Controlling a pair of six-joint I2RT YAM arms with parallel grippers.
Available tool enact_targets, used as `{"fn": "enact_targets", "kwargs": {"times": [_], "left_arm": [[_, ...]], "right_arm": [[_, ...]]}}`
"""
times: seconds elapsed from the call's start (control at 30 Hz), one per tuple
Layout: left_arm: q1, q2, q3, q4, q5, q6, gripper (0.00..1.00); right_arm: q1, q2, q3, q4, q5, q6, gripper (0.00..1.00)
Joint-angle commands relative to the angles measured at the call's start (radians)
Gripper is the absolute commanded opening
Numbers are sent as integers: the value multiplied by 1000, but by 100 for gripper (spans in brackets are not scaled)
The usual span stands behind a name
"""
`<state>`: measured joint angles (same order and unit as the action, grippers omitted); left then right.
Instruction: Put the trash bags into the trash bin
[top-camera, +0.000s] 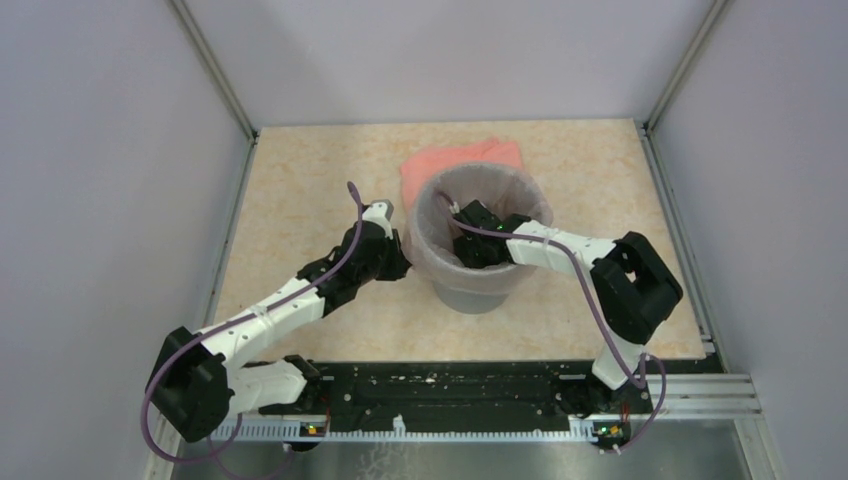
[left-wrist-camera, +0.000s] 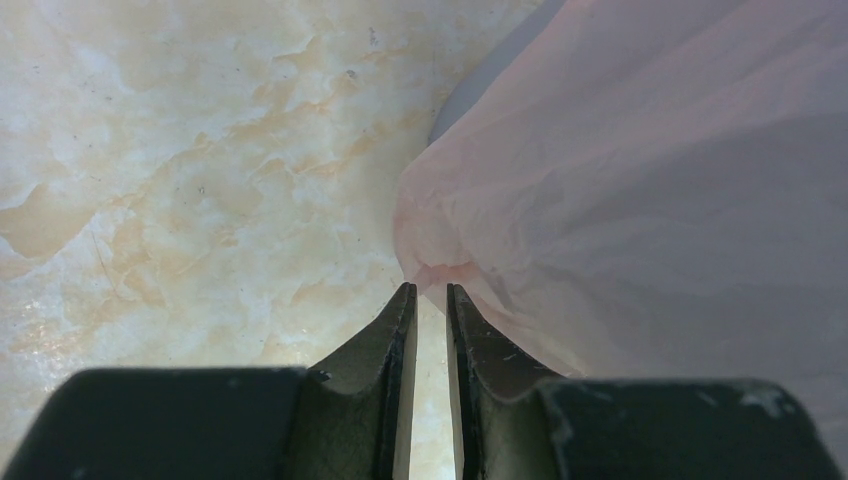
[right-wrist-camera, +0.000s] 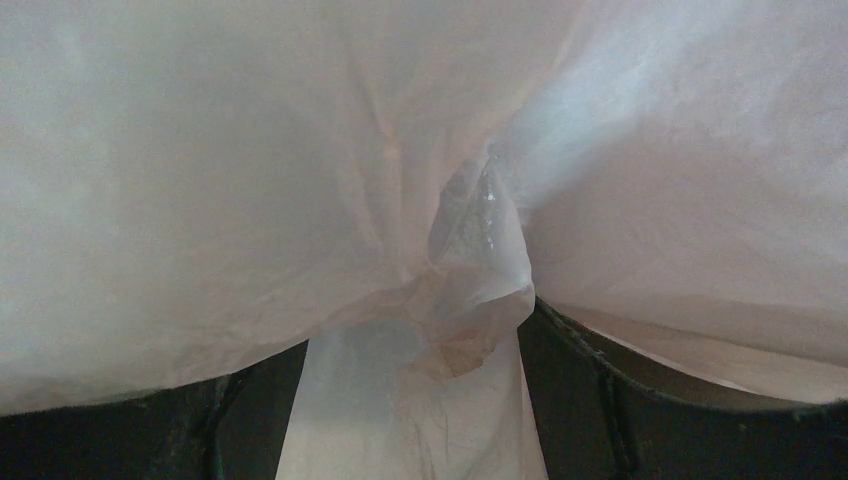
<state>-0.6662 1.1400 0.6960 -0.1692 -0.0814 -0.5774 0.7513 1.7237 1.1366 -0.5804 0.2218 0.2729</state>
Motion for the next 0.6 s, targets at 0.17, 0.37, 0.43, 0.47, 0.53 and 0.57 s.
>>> {"fn": "enact_targets", "kwargs": {"times": [0.17,0.37,0.43,0.47,0.53,0.57], "left_arm": [[4,9,42,20,15,9,23],[4,8,46,15,15,12,23],[4,6,46,14,15,13,23],[4,7,47,16,16,14,23],[3,8,47,19,20,14,23],[3,7,47,20,22,14,23]], "right_arm": [[-10,30,-14,39,26,15,75],[-9,57,-5,27,33,11,75],[-9,66,4,15,23,8,75],[-10,70,12,1,19,7,75],[-9,77,26,-18,12,4,75],[-9,77,32,-28,9,2,75]]}}
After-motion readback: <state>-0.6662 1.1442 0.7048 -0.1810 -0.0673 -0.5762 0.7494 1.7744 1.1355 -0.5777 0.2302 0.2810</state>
